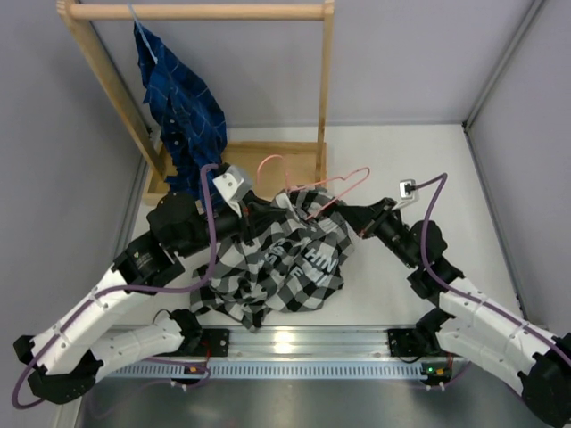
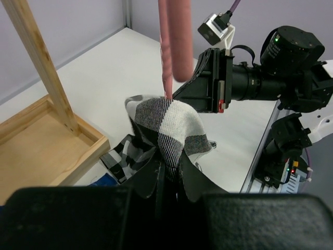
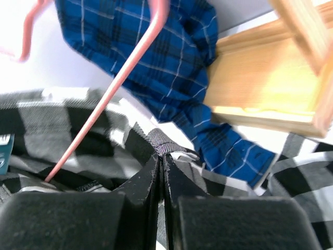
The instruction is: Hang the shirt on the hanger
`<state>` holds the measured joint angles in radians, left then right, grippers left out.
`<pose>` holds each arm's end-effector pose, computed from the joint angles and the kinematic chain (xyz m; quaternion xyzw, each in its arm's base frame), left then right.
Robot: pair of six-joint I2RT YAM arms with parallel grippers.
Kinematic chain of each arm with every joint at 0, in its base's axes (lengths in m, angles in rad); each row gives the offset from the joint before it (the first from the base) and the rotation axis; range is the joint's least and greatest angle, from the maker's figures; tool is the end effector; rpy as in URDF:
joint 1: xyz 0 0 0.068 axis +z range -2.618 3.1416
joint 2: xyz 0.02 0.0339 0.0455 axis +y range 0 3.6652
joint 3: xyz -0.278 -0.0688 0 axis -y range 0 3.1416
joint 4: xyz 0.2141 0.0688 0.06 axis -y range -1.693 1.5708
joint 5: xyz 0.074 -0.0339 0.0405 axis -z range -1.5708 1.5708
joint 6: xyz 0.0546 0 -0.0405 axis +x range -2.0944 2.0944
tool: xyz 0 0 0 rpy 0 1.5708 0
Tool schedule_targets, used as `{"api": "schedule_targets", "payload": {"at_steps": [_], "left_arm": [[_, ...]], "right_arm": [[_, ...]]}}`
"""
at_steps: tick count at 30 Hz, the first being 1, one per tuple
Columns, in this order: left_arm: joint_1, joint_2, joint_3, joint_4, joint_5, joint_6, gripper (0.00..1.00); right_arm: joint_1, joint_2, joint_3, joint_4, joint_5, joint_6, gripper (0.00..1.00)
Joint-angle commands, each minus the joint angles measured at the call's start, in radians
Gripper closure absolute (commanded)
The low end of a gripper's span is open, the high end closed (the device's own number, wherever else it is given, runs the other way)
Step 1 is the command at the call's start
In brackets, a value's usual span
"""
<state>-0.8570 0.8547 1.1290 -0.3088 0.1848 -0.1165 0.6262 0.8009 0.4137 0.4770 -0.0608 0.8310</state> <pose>0.0939 -0.1237 0.4346 0.3189 0.6444 -0.3823 0.5804 0.1402 0.1055 0.2993 0.0466 0.6731 0.5065 0.5368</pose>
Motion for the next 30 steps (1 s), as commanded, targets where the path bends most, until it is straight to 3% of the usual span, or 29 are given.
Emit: {"api": "schedule_targets", "payload": {"at_steps": [1, 9, 16, 24, 30], "left_arm": [[0.001, -0.058, -0.015, 0.002, -0.062, 0.02, 1.0], [0.001, -0.18, -0.133, -0.082, 0.041, -0.021, 1.0], [0.001, -0.197, -0.146, -0.303, 0.045, -0.012, 1.0], [0.001, -0.168, -0.1, -0.431, 0.002, 0.034, 1.0], [0.001, -0.06, -0.048, -0.467, 0.007, 0.051, 1.0]], "right_arm": [[-0.09, -0.029, 0.053, -0.063, -0.014, -0.012, 1.0], [-0.213, 0.027, 0.148, -0.152, -0.165, -0.088, 1.0], [-0.281, 0.099, 0.308, -0.305, -0.163, -0.222, 1.0], [-0.276, 0.25, 0.545, -0.475, -0.14, -0.461, 1.0], [-0.186, 0.271, 0.666, -0.586, -0.089, -0.627, 1.0]]}}
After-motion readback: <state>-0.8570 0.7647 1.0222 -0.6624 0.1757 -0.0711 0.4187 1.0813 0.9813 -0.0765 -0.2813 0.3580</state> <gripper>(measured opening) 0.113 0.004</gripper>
